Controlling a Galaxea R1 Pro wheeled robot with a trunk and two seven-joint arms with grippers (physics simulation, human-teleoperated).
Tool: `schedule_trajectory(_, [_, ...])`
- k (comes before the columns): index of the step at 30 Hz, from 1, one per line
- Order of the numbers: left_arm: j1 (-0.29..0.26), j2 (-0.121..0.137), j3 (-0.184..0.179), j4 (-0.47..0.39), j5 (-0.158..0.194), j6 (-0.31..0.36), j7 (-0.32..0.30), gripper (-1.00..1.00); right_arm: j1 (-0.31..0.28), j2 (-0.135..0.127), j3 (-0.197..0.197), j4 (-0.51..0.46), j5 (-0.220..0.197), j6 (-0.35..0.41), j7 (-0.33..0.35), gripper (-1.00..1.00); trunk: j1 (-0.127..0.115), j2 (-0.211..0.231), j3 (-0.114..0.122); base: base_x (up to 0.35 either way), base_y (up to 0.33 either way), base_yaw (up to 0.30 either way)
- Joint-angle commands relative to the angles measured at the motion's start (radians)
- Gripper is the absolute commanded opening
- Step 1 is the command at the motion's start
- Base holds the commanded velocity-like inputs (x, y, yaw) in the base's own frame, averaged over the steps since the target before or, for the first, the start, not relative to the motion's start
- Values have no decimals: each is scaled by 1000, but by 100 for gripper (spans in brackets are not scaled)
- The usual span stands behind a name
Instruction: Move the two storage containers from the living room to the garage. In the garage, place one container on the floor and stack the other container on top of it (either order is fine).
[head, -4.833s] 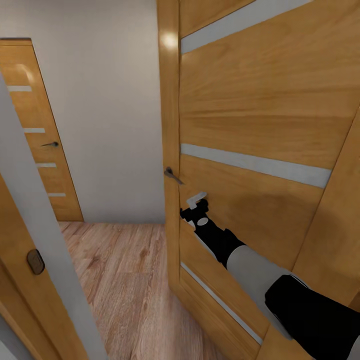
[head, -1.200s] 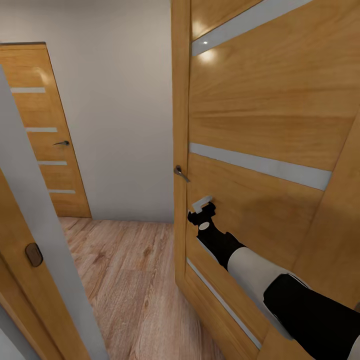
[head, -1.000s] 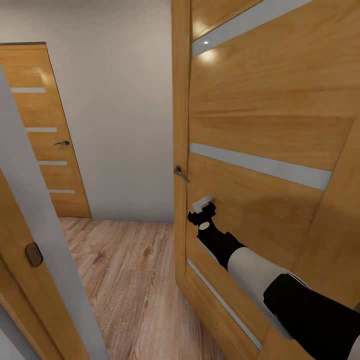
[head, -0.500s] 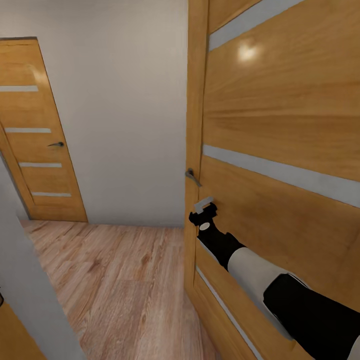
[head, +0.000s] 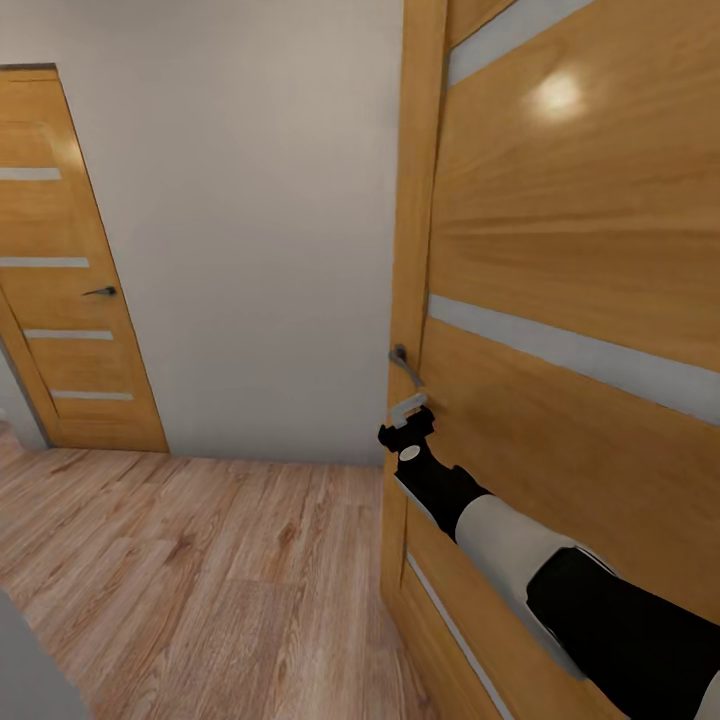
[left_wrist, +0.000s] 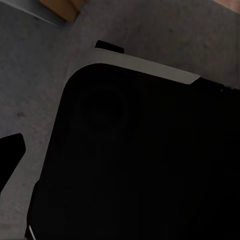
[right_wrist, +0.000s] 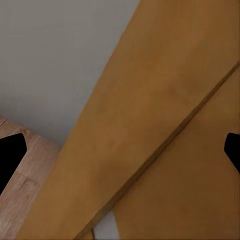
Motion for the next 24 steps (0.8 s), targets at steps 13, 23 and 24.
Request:
schedule_trajectory(13, [0, -4, 7, 0, 0, -2, 1, 100, -2, 0, 6, 0, -3, 7, -10, 100, 0, -1, -1, 5, -49, 0])
schedule_trajectory(23, [0, -2, 8, 0, 1, -2, 1, 100, -2, 0, 7, 0, -2, 8, -11, 100, 0, -1, -1, 0, -40, 0])
schedule_trajectory(24, [0, -2, 8, 0, 0, -2, 1, 100, -2, 0, 7, 0, -2, 8, -11, 100, 0, -1, -1, 0, -2, 0])
